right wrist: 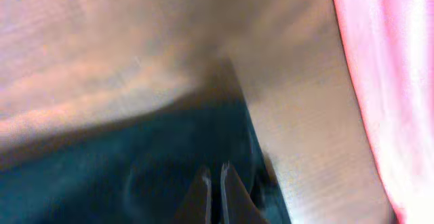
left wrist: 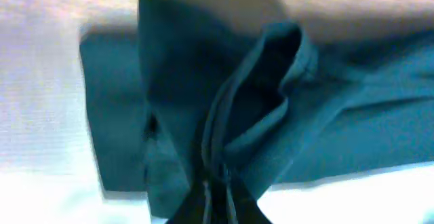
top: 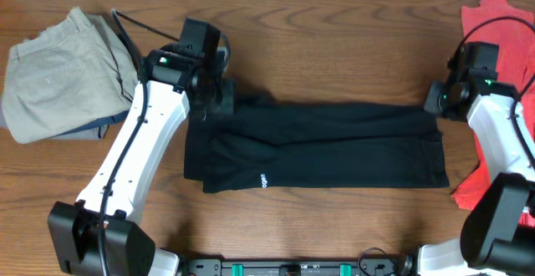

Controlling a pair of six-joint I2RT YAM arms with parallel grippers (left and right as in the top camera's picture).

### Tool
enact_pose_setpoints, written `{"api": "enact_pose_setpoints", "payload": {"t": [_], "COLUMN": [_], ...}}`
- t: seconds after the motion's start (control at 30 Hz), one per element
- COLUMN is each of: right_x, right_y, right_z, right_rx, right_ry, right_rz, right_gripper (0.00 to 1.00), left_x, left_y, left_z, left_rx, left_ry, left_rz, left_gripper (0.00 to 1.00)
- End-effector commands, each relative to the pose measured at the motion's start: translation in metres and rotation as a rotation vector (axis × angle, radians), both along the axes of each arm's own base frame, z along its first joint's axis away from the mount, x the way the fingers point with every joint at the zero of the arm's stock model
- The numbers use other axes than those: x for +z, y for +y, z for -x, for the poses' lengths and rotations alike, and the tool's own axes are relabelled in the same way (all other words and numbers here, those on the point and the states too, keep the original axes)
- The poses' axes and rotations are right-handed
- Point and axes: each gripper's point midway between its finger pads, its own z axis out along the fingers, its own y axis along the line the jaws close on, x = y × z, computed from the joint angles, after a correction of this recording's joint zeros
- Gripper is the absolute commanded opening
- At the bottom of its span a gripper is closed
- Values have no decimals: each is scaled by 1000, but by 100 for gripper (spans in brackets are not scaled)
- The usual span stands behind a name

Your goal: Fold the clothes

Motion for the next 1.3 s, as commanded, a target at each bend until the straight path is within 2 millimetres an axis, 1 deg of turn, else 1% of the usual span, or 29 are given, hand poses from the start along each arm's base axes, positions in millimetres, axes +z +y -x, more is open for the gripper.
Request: {"api": "enact_pose_setpoints", "payload": {"t": [0.0, 0.1, 0.23, 0.37, 0.47, 0.57, 0.6, 0.63, 0.67, 0.7, 0.73, 0.77, 0.83, 0.97, 1.03, 1.07, 1.1, 1.17, 1.27], "right_x": [-3, -5, -5, -3, -3, -3, -3, -4, -4, -4, -4, -4, -5, -5, -6, -6, -6, -6, -6], "right_y": [-17, -22, -28, -35, -39, -41, -41, -40, -39, -39, -38, -38, -38, -36, -35, -35, -35, -35, -33], "right_z": [23, 41, 53, 61, 63, 64, 64, 65, 66, 67, 67, 67, 68, 71, 73, 74, 75, 75, 74], "right_rx": [-48, -62, -134, -165, -180, -187, -187, -186, -184, -184, -183, -183, -182, -180, -178, -178, -177, -176, -175], "right_ry": [94, 172, 211, 236, 239, 241, 242, 245, 250, 253, 256, 256, 260, 274, 281, 285, 289, 290, 287], "right_rz": [88, 125, 154, 192, 201, 196, 191, 187, 182, 180, 178, 177, 175, 171, 164, 163, 163, 163, 154], "right_gripper": [1, 1, 1, 1, 1, 2, 4, 9, 22, 31, 39, 44, 45, 45, 45, 45, 45, 46, 47], "left_x": [-1, -6, -15, -22, -26, -26, -26, -25, -24, -23, -24, -24, -26, -28, -28, -28, -28, -29, -33], "left_y": [8, 13, 15, 15, 10, 6, 7, 9, 10, 11, 12, 12, 10, 2, 1, 1, 2, 4, 6], "left_z": [14, 30, 38, 49, 58, 73, 79, 85, 91, 94, 94, 93, 82, 42, 30, 29, 31, 39, 48], "left_rx": [2, 2, 2, 0, -1, -3, -2, -1, 1, -2, -3, -5, -8, -12, -10, -9, -8, -7, -6], "left_ry": [55, 121, 158, 202, 244, 312, 335, 361, 385, 395, 396, 391, 345, 175, 126, 122, 133, 166, 202], "left_rz": [-30, -48, -58, -57, -22, 11, 7, 0, -7, -11, -14, -15, -10, 15, 15, 17, 14, 4, -5], "left_gripper": [6, 6, 6, 6, 6, 6, 6, 6, 6, 15, 33, 37, 37, 37, 37, 39, 43, 47, 49]}}
